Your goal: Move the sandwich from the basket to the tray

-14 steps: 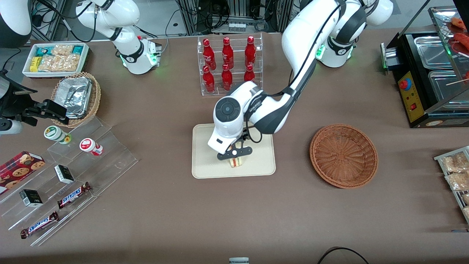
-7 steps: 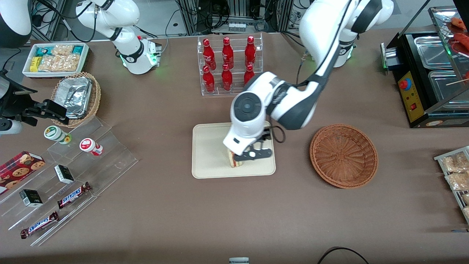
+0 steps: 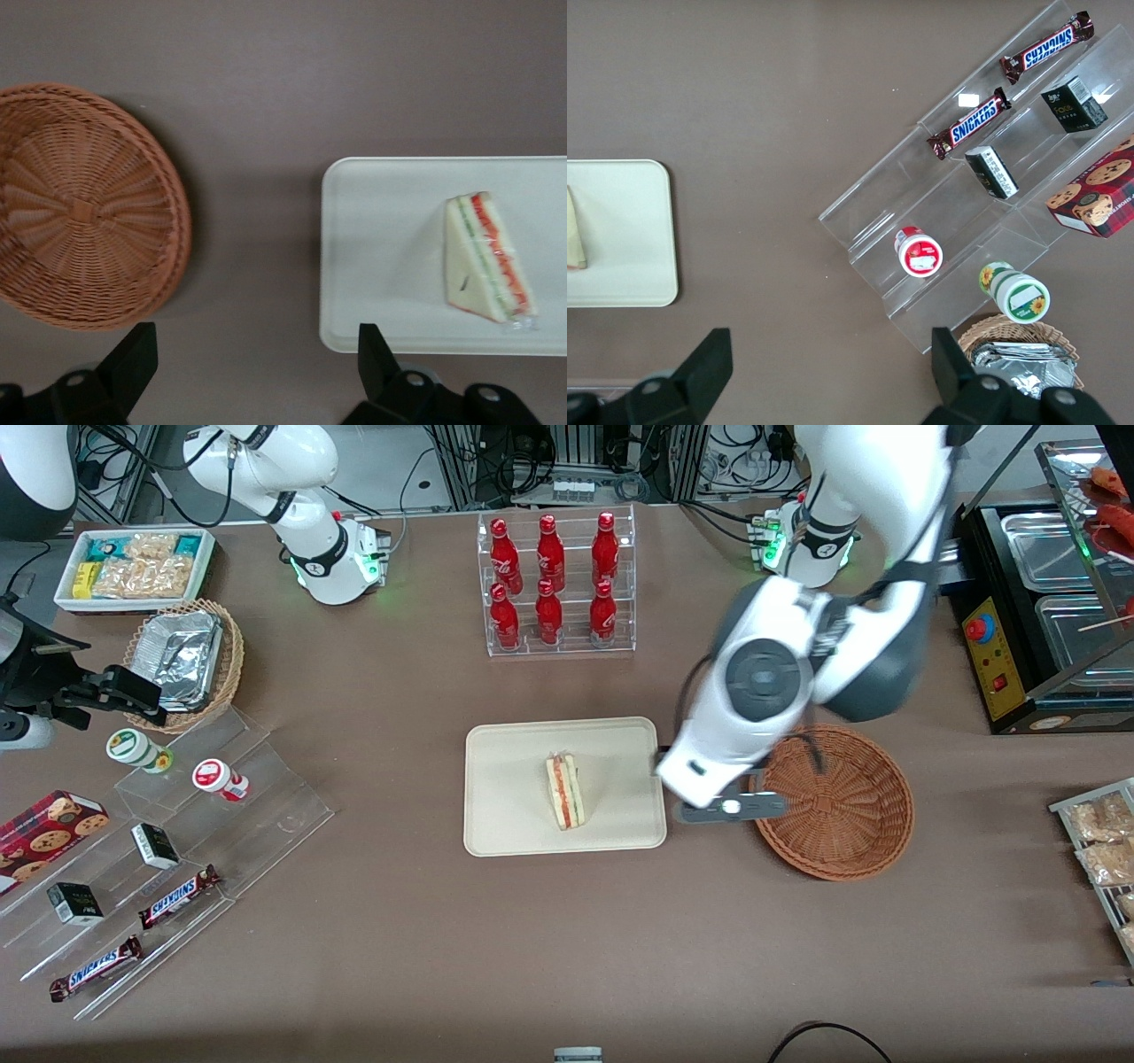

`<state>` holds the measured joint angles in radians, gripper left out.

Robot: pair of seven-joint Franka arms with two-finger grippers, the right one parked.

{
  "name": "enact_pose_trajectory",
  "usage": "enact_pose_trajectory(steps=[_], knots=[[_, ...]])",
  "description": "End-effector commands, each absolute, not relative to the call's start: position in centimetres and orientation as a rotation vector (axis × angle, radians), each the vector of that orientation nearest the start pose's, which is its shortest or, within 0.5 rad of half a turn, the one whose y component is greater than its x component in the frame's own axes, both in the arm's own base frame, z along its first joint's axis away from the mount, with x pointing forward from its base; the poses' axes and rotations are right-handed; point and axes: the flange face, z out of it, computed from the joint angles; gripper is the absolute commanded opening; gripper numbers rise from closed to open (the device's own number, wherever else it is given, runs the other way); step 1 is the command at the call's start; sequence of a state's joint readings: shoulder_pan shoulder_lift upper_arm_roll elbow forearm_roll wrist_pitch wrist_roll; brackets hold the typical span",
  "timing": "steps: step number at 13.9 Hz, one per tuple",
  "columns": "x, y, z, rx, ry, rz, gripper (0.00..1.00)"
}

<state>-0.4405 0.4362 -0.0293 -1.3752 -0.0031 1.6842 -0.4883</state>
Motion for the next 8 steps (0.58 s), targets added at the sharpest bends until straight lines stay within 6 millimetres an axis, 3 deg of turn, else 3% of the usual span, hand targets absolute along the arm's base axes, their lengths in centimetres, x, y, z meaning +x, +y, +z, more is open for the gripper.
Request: enact_pose_trajectory(steps=[1, 8], knots=[[59.2, -25.0, 46.7, -3.099, 0.021, 0.220, 1.00], [58.2, -11.2, 51.7, -3.110, 0.207, 0.290, 1.00]])
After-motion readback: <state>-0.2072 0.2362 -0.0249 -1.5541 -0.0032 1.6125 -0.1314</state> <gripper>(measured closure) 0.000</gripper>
